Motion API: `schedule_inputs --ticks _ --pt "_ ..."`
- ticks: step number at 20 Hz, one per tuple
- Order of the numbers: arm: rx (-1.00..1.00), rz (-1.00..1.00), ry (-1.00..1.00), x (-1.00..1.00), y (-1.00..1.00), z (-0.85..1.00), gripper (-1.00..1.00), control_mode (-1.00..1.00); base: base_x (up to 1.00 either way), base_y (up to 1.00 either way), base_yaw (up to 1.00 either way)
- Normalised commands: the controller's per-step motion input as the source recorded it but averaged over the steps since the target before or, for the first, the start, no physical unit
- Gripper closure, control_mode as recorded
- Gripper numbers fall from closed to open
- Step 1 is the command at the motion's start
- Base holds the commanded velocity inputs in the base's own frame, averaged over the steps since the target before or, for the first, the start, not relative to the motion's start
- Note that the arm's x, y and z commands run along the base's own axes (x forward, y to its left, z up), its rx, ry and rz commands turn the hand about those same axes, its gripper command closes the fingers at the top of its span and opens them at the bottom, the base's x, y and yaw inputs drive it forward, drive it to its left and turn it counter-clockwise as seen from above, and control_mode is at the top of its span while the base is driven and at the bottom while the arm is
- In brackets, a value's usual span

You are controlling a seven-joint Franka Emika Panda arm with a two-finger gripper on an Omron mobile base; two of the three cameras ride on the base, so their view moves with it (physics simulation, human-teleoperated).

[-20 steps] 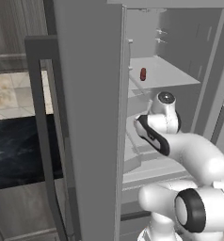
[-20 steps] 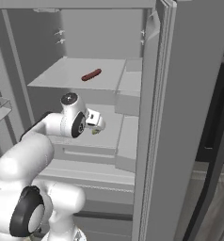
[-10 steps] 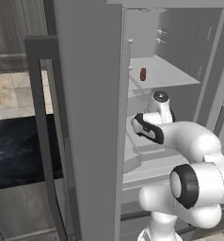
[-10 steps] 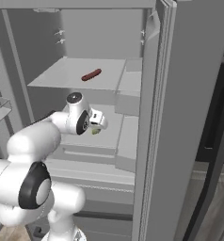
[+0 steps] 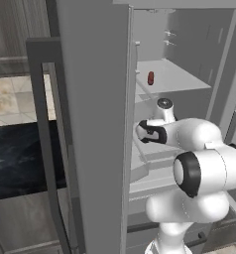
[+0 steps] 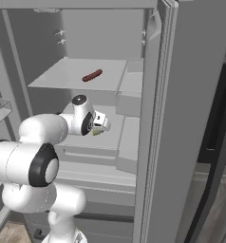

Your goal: Retrieve the sausage and cheese from the fridge and place them on the cutting board on the counter.

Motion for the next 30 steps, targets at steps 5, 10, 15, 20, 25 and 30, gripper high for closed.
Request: schedule_inputs --ticks 5,10,15,20,25,30 --pt "0.00 0.00 0.02 0.28 0.00 -0.20 -1.00 -1.00 0.00 0.00 0.00" --pt "0.00 0.00 0.03 0.31 0.00 -0.12 -1.00 -1.00 0.00 0.00 0.00" --pt "0.00 0.00 0.05 0.31 0.00 -0.12 -1.00 -1.00 0.00 0.00 0.00" --pt "0.00 0.00 0.06 0.22 0.03 -0.20 -1.00 -1.00 0.00 0.00 0.00" --pt "0.00 0.00 0.05 0.00 0.04 -0.30 -1.00 -1.00 0.00 0.00 0.00" --pt "0.00 0.00 0.01 0.00 0.00 -0.23 1.00 -1.00 0.00 0.00 0.00"
